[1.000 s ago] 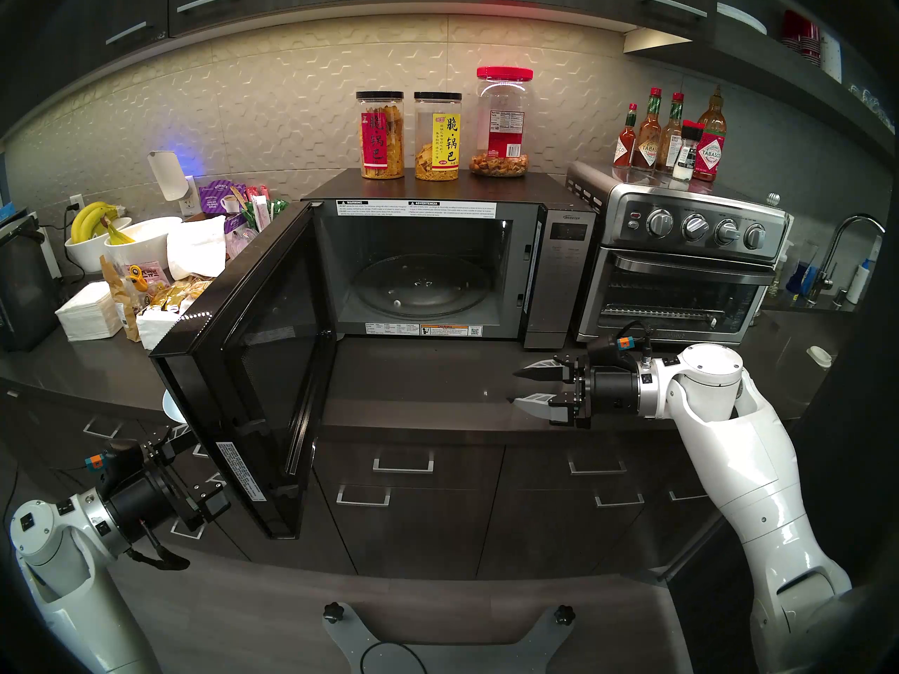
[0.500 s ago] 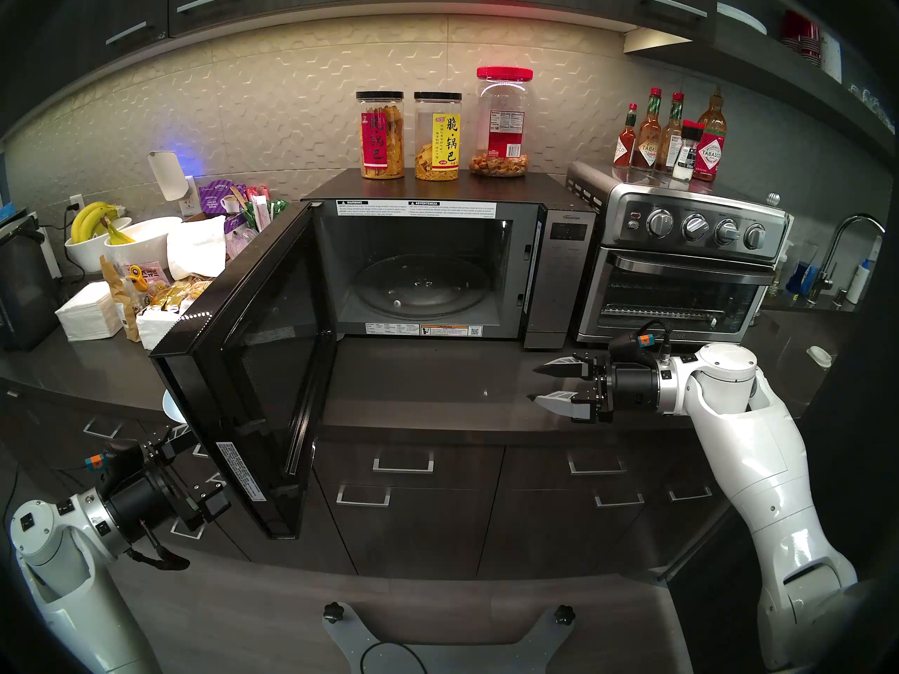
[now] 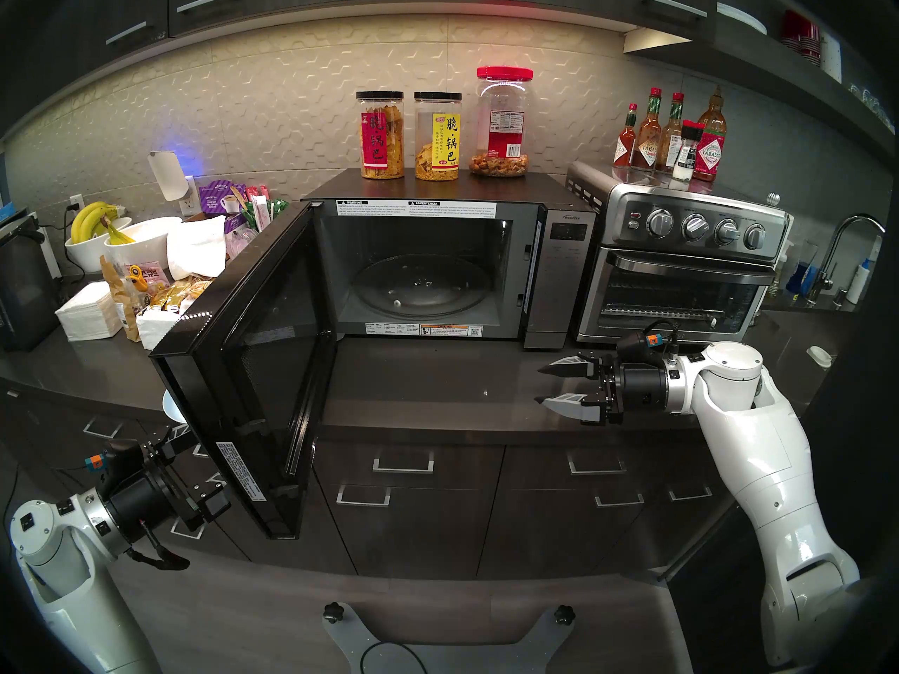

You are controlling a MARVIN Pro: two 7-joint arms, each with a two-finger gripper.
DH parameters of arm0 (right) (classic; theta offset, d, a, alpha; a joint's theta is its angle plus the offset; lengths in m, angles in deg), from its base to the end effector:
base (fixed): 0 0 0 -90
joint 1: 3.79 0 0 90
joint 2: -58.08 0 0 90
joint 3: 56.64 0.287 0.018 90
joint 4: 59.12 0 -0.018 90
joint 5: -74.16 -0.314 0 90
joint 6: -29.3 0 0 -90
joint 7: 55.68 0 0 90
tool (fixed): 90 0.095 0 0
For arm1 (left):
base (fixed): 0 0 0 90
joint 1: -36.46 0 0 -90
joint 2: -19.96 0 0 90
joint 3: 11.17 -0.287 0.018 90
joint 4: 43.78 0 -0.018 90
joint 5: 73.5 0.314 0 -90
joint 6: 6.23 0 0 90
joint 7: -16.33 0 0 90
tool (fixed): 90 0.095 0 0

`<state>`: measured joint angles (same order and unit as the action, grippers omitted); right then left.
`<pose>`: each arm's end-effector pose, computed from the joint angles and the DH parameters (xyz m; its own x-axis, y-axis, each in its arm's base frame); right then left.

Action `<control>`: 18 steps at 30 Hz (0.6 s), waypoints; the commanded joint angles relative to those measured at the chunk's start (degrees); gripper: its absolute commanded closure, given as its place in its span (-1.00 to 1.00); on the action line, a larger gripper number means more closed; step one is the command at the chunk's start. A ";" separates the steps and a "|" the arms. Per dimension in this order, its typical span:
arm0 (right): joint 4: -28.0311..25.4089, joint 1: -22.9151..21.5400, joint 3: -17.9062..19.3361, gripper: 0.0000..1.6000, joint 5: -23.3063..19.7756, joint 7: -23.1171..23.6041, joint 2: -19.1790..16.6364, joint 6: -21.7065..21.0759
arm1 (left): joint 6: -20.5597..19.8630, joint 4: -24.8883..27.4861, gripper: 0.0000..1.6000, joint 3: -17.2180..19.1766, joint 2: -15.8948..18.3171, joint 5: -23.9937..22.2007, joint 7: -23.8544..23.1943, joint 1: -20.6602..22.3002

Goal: Open the microwave, put the plate inside, and close the door

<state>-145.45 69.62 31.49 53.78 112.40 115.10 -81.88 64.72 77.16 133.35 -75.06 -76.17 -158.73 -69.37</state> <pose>0.4202 -0.0789 -0.1952 0.1574 0.2014 0.9668 0.9535 -0.2858 -0.0957 0.2016 0.1786 -0.2149 0.1198 -0.0557 0.9912 -0.5249 -0.8510 0.0156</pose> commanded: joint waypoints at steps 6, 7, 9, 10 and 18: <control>-0.16 -0.94 0.62 -1.00 -0.43 -0.47 0.65 -1.15 | 0.03 0.59 -1.00 -0.07 0.12 -0.41 0.06 -0.11; -0.16 -0.94 0.65 -1.00 -0.40 -0.45 0.68 -1.18 | 0.03 0.59 -1.00 -0.07 0.12 -0.41 0.06 -0.11; -0.17 -0.94 0.69 -1.00 -0.34 -0.43 0.72 -1.22 | 0.03 0.59 -1.00 -0.07 0.12 -0.41 0.06 -0.11; -0.17 -0.94 0.71 -1.00 -0.31 -0.42 0.74 -1.24 | 0.03 0.59 -1.00 -0.07 0.12 -0.41 0.06 -0.11; -0.19 -0.93 0.85 -1.00 -0.13 -0.34 0.88 -1.34 | 0.03 0.59 -1.00 -0.07 0.12 -0.41 0.06 -0.11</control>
<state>-145.23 69.59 31.95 53.94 111.98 115.88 -83.57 64.72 77.16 133.35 -75.06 -76.17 -158.73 -69.37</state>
